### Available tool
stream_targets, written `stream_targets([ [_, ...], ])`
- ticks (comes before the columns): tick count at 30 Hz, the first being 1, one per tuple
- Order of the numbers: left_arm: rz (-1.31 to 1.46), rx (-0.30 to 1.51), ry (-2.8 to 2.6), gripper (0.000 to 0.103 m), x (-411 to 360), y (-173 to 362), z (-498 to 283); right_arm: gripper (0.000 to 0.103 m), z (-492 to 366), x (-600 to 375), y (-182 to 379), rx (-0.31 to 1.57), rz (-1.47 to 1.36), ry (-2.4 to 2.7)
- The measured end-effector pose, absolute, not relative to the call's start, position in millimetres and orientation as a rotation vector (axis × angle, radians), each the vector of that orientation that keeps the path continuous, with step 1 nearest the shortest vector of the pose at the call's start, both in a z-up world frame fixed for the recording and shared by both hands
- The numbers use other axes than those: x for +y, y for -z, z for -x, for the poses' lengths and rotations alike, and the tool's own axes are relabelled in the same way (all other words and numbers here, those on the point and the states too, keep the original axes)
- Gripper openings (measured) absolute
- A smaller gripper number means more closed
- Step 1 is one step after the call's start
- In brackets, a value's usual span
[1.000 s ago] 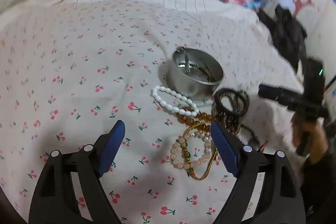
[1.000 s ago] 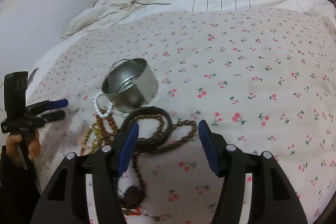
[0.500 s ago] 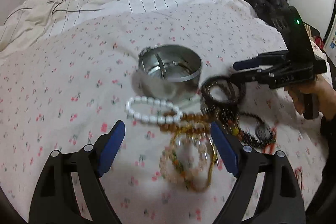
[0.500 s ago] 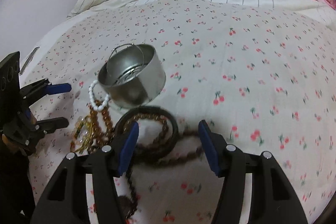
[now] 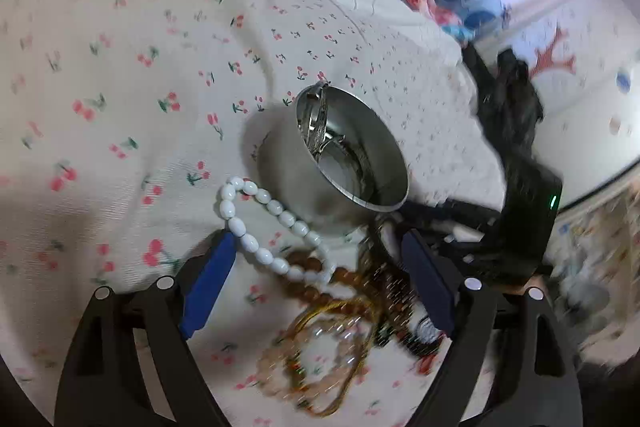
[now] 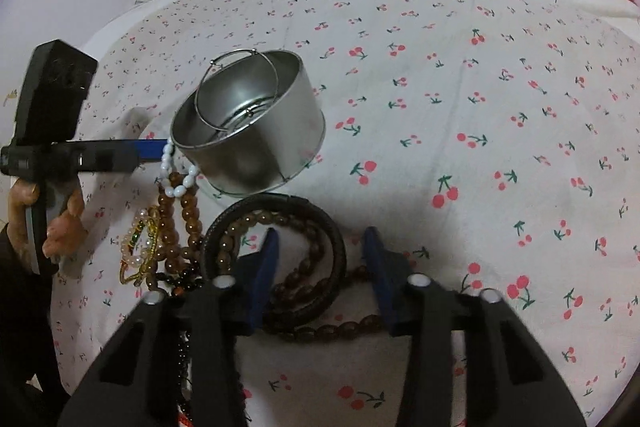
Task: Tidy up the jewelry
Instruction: 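Grasp the white pearl bracelet with the left gripper while the right grasps the black bracelet, then lift both bracelets over the tin and open both grippers to drop them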
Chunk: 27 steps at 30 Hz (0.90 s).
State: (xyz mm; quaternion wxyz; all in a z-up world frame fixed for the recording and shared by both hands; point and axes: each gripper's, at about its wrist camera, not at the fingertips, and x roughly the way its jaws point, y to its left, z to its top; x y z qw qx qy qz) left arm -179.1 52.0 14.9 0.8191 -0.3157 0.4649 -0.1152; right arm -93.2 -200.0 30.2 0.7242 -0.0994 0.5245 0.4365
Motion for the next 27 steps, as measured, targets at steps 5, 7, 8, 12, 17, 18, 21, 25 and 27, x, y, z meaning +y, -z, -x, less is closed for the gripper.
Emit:
stream_targets([
  [5,0.678,1.026,0.175,0.056,45,-4,173,0.011,95,-203,-28,1.164,0.193,-0.964],
  [7,0.694,1.044,0.149,0.011,51,1,175,0.011,98,-203,-32,1.151,0.183,-0.960],
  [8,0.709,1.038,0.143,0.008,56,2,176,0.011,96,-205,-33,1.145,0.176,-0.960],
  [12,0.728,0.989,0.163,0.007,60,-8,180,0.011,95,-214,-47,1.127,0.115,-0.968],
  [17,0.718,0.930,0.200,0.007,57,-30,186,0.011,88,-229,-59,1.122,0.003,-0.977],
  [18,0.713,0.904,0.209,0.007,57,-37,187,0.011,85,-232,-62,1.118,-0.037,-0.982],
  [21,0.684,0.842,0.235,0.007,53,-64,183,0.011,84,-229,-79,1.058,-0.045,-0.975],
  [25,0.675,0.783,0.277,0.007,48,-89,175,0.011,94,-203,-110,0.935,0.102,-0.917],
  [27,0.683,0.776,0.291,0.007,45,-92,167,0.011,101,-180,-119,0.850,0.271,-0.852],
])
